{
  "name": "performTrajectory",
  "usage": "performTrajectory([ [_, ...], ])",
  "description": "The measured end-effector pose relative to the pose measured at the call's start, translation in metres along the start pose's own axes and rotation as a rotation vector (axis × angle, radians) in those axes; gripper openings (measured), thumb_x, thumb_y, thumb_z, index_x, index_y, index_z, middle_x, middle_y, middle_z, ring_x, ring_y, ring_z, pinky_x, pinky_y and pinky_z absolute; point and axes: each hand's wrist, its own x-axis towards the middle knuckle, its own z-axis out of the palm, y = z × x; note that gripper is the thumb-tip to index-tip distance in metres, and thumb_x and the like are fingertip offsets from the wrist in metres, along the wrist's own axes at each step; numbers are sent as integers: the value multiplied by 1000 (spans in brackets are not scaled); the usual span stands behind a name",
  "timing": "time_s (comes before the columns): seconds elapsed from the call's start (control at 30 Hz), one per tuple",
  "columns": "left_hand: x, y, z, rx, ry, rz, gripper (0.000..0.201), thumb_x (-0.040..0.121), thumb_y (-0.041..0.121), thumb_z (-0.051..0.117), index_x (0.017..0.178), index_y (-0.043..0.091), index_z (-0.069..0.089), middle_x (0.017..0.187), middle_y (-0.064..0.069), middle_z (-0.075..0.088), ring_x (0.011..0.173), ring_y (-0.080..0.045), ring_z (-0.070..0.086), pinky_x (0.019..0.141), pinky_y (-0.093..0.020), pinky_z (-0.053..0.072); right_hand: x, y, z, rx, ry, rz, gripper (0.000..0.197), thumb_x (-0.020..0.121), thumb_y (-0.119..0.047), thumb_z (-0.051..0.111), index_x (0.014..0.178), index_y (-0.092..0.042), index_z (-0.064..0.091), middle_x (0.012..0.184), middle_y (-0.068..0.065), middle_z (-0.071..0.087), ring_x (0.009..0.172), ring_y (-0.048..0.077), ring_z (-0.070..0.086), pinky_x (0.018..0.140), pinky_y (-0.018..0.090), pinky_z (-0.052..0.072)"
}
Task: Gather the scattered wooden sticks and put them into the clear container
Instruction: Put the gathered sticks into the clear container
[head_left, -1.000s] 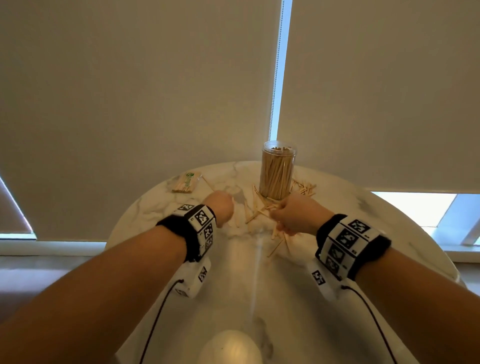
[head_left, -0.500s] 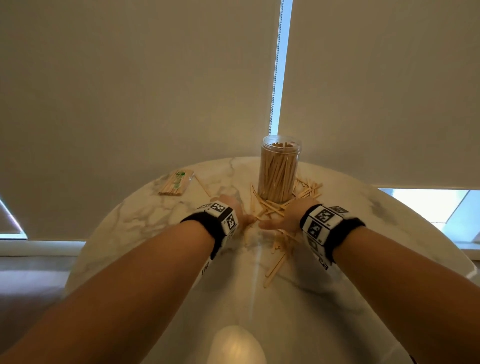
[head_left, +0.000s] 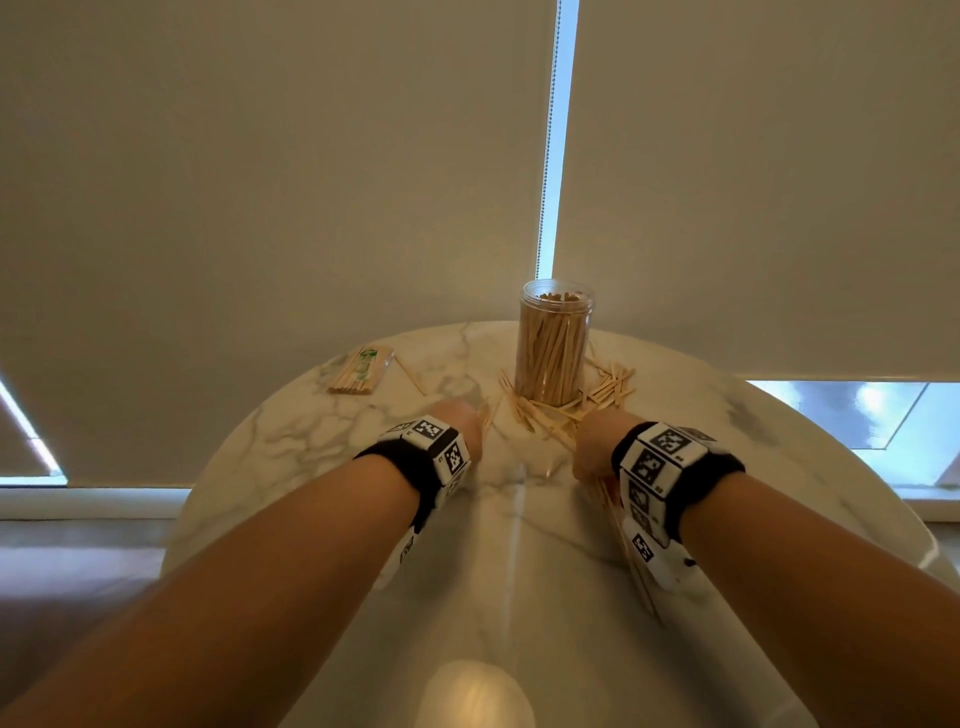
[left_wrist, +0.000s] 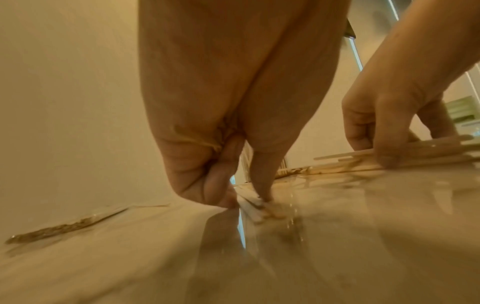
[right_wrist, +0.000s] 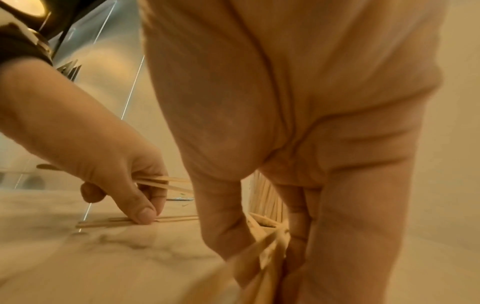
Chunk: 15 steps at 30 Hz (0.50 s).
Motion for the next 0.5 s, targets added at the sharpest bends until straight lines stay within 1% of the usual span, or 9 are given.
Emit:
performTrajectory([
  [0.07, -3, 5, -1, 74, -12, 21, 32, 100, 13, 53, 130, 2, 55, 132, -13, 58, 120, -27, 57, 94, -29, 46, -4, 3, 4, 13, 1, 17, 37, 99, -29, 53, 125, -5, 63, 121, 10, 63, 112, 25, 60, 93, 32, 49],
  [0.17, -9, 8, 1, 124, -15, 66, 33, 100, 14, 51, 132, 6, 56, 132, -12, 59, 120, -26, 58, 96, -30, 47, -10, 6, 10, 58, 20, 27, 34, 100, -24, 51, 125, -4, 63, 127, 10, 62, 117, 26, 59, 97, 33, 49],
  [0.23, -12, 4, 5, 177, -68, 73, 33, 100, 19, 52, 130, 8, 57, 128, -10, 61, 116, -25, 60, 94, -30, 49, -15, 6, 13, 70, 32, 26, 32, 99, -21, 52, 124, -3, 62, 116, 10, 62, 106, 25, 60, 93, 32, 50],
  [0.3, -15, -2, 12, 243, -126, 72, 29, 97, 25, 55, 120, 9, 64, 121, -8, 65, 107, -24, 64, 87, -31, 52, -18, 6, 14, 75, 32, 23, 28, 97, -22, 56, 118, -4, 65, 100, 7, 57, 91, 22, 55, 87, 30, 50],
  [0.33, -15, -3, 16, 262, -141, 70, 28, 97, 26, 55, 116, 9, 66, 117, -7, 65, 103, -23, 64, 83, -31, 52, -17, 6, 15, 82, 28, 29, 24, 96, -21, 57, 112, -5, 66, 94, 6, 56, 89, 22, 53, 83, 30, 50],
  [0.4, -20, -5, 20, 295, -141, 68, 27, 97, 27, 55, 114, 10, 67, 114, -6, 66, 100, -23, 65, 80, -31, 52, -21, 8, 17, 112, 48, 51, 16, 95, -19, 58, 87, -6, 61, 83, 5, 55, 86, 22, 53, 75, 29, 47],
  [0.43, -23, -6, 20, 296, -138, 66, 26, 98, 25, 55, 116, 9, 66, 116, -7, 66, 103, -24, 65, 83, -31, 53, -24, 9, 18, 142, 62, 64, 23, 95, -18, 58, 75, -8, 54, 83, 5, 57, 85, 23, 53, 73, 28, 45],
  [0.47, -24, -5, 21, 252, -124, 56, 27, 99, 22, 54, 120, 8, 64, 121, -8, 65, 108, -25, 64, 87, -32, 52, -26, 9, 19, 169, 63, 74, 29, 94, -18, 59, 69, -10, 48, 84, 6, 59, 85, 23, 53, 72, 27, 45],
  [0.5, -26, -4, 20, 213, -101, 58, 30, 101, 19, 51, 126, 7, 60, 127, -10, 62, 114, -26, 61, 92, -32, 50, -30, 11, 19, 196, 60, 76, 31, 94, -19, 60, 68, -11, 46, 84, 6, 59, 85, 22, 54, 72, 27, 45],
])
